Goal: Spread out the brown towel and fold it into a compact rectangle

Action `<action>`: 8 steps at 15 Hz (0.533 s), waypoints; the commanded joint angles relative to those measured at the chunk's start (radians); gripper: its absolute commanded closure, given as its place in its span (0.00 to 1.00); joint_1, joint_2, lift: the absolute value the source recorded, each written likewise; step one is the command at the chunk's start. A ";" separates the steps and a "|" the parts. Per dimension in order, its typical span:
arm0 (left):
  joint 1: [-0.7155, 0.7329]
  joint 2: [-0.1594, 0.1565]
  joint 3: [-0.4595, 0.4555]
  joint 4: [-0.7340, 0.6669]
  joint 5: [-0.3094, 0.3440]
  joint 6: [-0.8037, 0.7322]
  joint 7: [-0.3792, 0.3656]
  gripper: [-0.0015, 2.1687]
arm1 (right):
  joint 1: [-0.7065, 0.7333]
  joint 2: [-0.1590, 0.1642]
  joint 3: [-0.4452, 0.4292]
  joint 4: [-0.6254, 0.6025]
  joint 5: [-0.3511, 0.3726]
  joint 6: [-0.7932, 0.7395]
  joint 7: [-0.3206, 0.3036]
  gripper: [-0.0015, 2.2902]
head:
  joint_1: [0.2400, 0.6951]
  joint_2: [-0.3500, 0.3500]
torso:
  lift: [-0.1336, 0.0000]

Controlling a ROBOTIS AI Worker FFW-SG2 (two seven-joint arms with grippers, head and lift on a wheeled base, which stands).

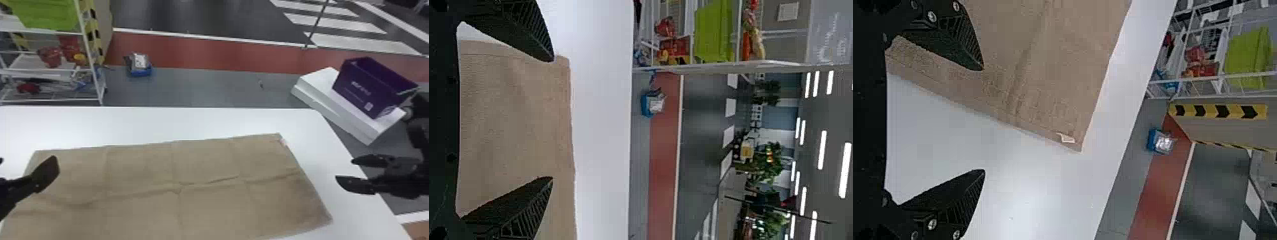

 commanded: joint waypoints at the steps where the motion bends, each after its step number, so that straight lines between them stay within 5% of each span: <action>1: 0.000 -0.003 -0.003 0.031 0.063 -0.043 0.011 0.01 | 0.008 -0.045 0.032 -0.008 0.055 0.070 0.021 0.08 | 1.00 0.18 | 0.07; 8: 0.015 -0.003 -0.006 0.049 0.063 -0.043 -0.001 0.01 | -0.026 -0.058 0.216 0.064 0.213 0.097 0.036 0.08 | 1.00 0.13 | 0.07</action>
